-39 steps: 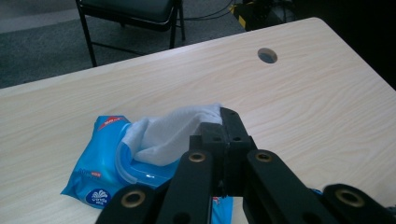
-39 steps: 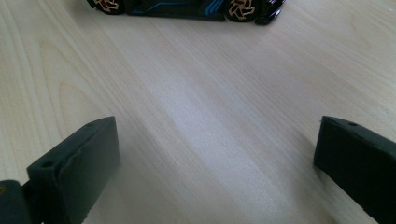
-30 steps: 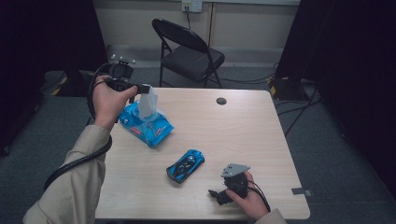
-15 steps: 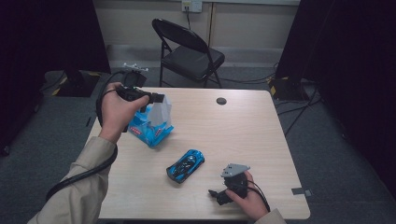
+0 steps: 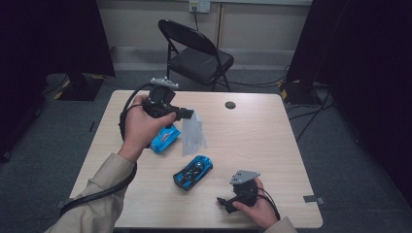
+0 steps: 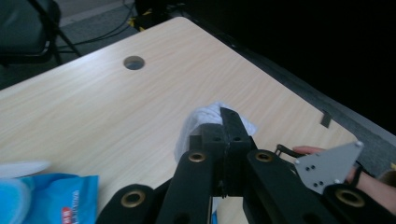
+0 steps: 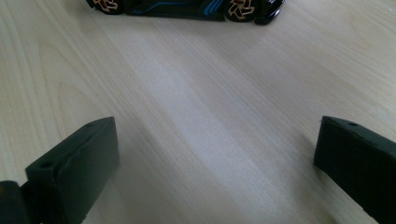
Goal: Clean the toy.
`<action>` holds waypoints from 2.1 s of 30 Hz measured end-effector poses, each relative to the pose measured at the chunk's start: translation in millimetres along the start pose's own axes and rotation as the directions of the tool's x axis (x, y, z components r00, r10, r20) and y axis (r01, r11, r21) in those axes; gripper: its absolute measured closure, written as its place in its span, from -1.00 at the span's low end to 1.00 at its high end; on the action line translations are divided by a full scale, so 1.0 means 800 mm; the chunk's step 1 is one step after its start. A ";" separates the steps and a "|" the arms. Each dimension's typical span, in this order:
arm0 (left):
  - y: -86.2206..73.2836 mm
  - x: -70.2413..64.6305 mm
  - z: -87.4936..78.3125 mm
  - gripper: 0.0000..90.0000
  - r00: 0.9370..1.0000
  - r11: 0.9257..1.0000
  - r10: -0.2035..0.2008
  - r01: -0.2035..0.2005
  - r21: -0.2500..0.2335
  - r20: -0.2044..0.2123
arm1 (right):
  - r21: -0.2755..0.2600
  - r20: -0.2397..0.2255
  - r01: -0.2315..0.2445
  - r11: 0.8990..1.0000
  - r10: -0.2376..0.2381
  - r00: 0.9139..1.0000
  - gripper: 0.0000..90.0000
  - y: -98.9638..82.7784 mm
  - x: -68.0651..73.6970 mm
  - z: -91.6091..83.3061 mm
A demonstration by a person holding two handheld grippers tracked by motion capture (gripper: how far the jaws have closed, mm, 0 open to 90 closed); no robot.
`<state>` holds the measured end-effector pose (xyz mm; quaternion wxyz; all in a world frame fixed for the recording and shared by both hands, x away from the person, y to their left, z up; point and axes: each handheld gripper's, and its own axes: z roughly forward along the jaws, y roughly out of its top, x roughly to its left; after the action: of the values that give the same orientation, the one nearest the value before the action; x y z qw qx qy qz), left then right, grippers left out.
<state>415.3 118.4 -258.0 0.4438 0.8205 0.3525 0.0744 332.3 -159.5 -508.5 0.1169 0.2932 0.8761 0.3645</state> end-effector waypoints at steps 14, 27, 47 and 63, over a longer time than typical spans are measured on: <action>-0.022 -0.052 0.038 1.00 0.988 0.997 0.072 -0.076 0.022 0.136 | -0.094 -0.032 -0.036 0.995 0.033 0.999 -0.64 0.017 -0.009 -0.022; -0.030 -0.103 0.083 1.00 0.957 0.992 0.106 -0.121 0.038 0.270 | -0.328 -0.043 -0.089 0.940 0.080 0.996 -0.52 0.042 -0.021 -0.068; -0.124 -0.017 0.124 1.00 0.994 0.983 -0.064 0.048 0.176 0.089 | -0.319 -0.168 -0.126 0.939 0.075 0.983 0.82 0.047 -0.017 -0.084; -0.166 -0.056 0.201 0.97 0.991 0.932 0.028 -0.074 0.354 0.134 | -0.290 -0.178 -0.215 0.933 0.169 0.970 0.66 0.028 -0.034 -0.090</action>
<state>383.7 28.1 -449.2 0.3062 0.8996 0.3097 -0.0318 333.3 -204.0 -442.1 0.0587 0.3276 0.7822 0.5267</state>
